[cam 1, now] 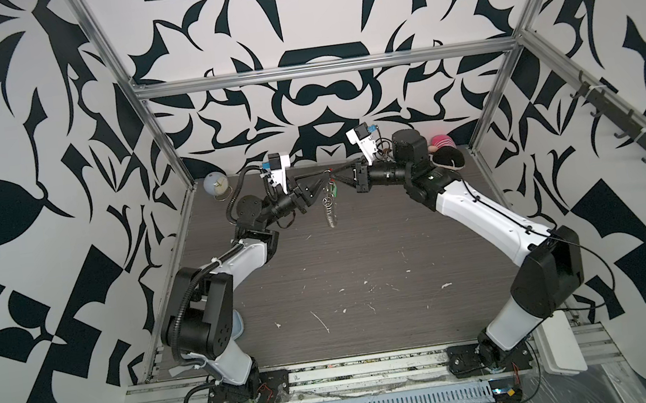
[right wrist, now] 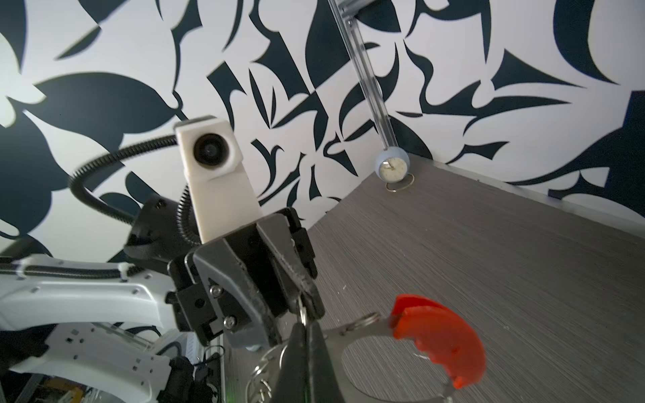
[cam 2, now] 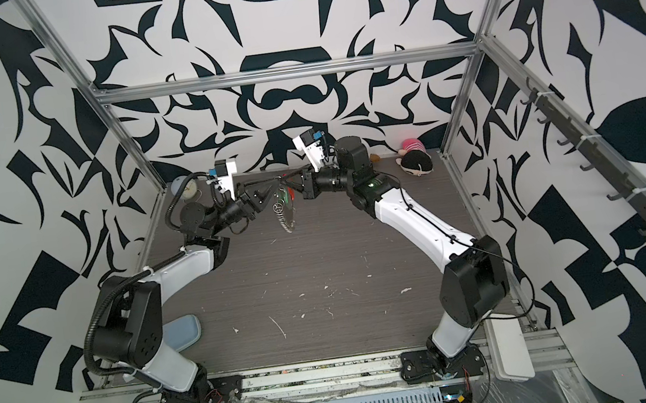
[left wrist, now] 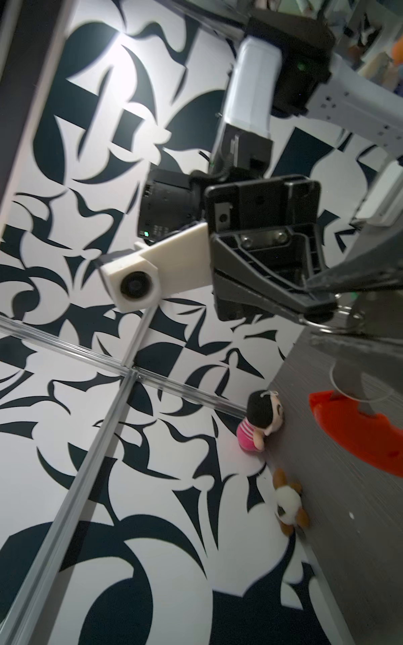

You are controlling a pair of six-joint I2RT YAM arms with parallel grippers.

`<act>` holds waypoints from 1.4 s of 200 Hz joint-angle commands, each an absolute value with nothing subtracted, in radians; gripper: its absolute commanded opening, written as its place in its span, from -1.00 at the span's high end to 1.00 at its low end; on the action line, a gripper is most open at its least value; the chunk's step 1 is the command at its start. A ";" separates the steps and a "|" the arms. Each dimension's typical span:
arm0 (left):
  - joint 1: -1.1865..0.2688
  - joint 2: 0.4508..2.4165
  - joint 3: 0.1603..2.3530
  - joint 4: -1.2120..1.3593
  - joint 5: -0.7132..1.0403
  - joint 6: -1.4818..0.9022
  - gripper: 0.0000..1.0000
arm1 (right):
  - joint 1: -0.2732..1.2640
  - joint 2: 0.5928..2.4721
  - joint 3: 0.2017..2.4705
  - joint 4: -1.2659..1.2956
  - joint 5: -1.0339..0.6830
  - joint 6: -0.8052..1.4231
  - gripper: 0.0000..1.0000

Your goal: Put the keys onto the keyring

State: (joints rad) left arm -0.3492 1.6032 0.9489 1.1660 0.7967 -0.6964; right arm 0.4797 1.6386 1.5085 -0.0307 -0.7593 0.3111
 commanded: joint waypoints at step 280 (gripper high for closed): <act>-0.312 1.736 1.684 -0.646 1.062 0.608 0.35 | 0.507 1.595 1.549 -0.255 -0.736 -0.084 1.00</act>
State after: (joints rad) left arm -0.3141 1.7191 1.6455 -0.6098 1.0111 0.6018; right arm 0.5045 1.6547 1.5471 -0.3386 -0.6838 -0.1093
